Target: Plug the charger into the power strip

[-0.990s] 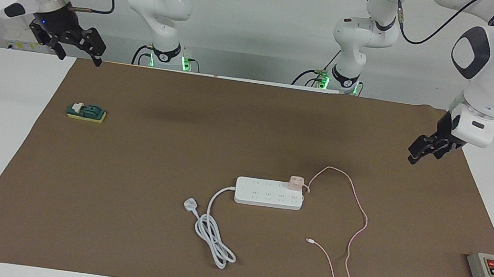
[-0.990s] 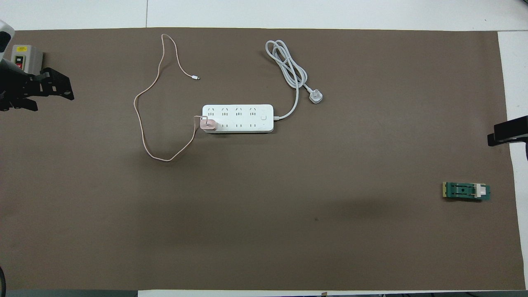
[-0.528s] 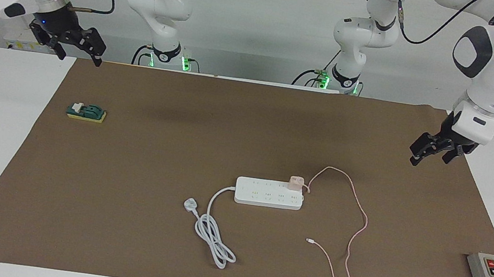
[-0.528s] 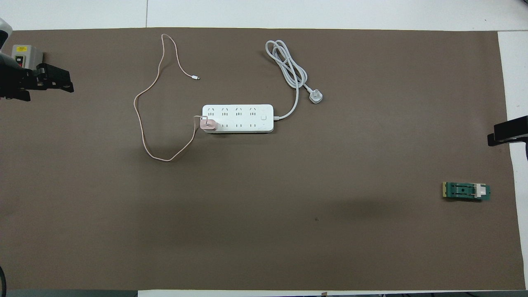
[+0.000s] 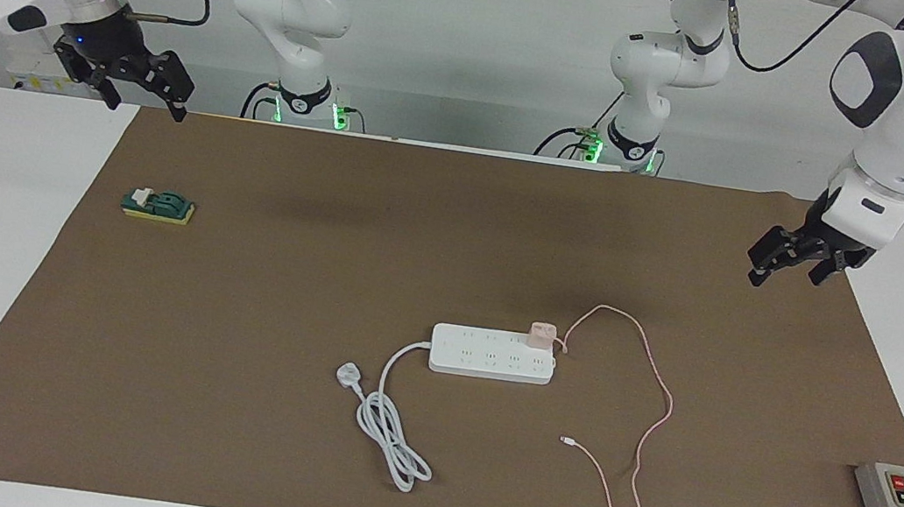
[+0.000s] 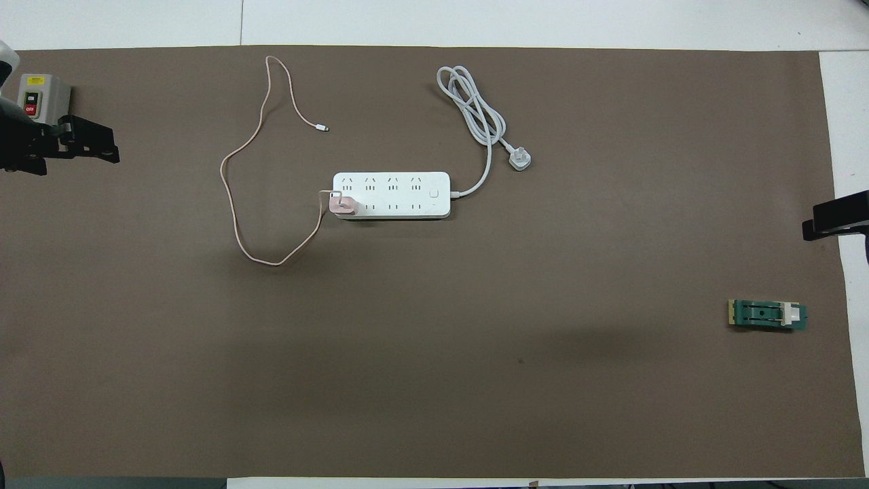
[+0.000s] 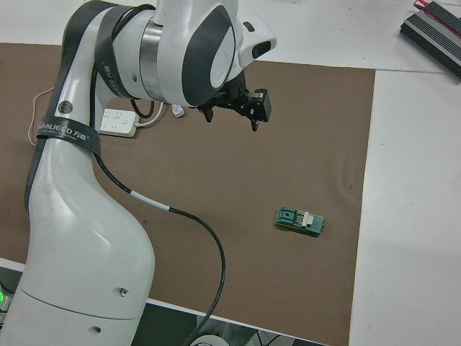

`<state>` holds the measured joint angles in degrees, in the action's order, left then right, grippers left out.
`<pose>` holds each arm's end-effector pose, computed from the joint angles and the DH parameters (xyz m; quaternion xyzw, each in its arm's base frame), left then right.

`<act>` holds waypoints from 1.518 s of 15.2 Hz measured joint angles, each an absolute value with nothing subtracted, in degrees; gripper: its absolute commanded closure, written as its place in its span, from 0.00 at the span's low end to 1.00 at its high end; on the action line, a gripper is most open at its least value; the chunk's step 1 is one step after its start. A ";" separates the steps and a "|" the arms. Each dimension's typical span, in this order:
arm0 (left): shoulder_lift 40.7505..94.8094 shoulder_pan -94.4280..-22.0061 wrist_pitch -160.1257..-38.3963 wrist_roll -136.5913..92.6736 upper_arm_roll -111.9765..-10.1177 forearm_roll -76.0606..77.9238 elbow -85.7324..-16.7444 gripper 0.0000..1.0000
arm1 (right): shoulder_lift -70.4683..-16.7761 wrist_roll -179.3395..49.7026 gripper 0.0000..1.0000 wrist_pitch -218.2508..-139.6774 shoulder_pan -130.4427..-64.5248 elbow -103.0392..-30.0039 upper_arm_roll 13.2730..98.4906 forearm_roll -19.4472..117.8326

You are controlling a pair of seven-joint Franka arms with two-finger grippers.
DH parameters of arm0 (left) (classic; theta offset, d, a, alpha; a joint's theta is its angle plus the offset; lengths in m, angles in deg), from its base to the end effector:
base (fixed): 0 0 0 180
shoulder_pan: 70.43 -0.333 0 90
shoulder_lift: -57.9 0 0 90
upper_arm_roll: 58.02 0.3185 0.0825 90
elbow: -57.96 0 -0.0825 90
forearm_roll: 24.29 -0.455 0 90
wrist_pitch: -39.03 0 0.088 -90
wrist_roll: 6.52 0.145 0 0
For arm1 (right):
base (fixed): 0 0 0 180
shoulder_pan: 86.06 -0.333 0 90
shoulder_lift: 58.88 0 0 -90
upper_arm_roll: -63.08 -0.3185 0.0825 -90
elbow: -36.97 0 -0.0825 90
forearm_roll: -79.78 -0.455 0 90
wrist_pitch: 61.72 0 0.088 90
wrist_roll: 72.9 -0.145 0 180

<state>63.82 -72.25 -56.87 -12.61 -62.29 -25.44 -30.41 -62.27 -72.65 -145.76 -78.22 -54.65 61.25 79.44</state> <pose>0.6664 -0.0239 0.5472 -0.9994 -0.0311 -0.0146 0.0051 0.5898 -0.0607 0.6013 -0.9981 0.0501 0.0364 0.0040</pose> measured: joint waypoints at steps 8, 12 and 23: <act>60.57 -70.41 -49.80 -12.13 -63.34 -25.33 -30.50 0.00 | -62.27 -72.65 0.00 -145.76 -78.22 -54.65 61.25 79.44; 58.04 -70.12 -49.36 -12.14 -63.15 -25.31 -32.60 0.00 | -62.27 -72.65 0.00 -145.76 -78.22 -54.65 61.25 79.44; 57.51 -70.11 -51.25 -12.14 -62.93 -22.89 -33.40 0.00 | -62.27 -72.65 0.00 -145.76 -78.22 -54.65 61.25 79.44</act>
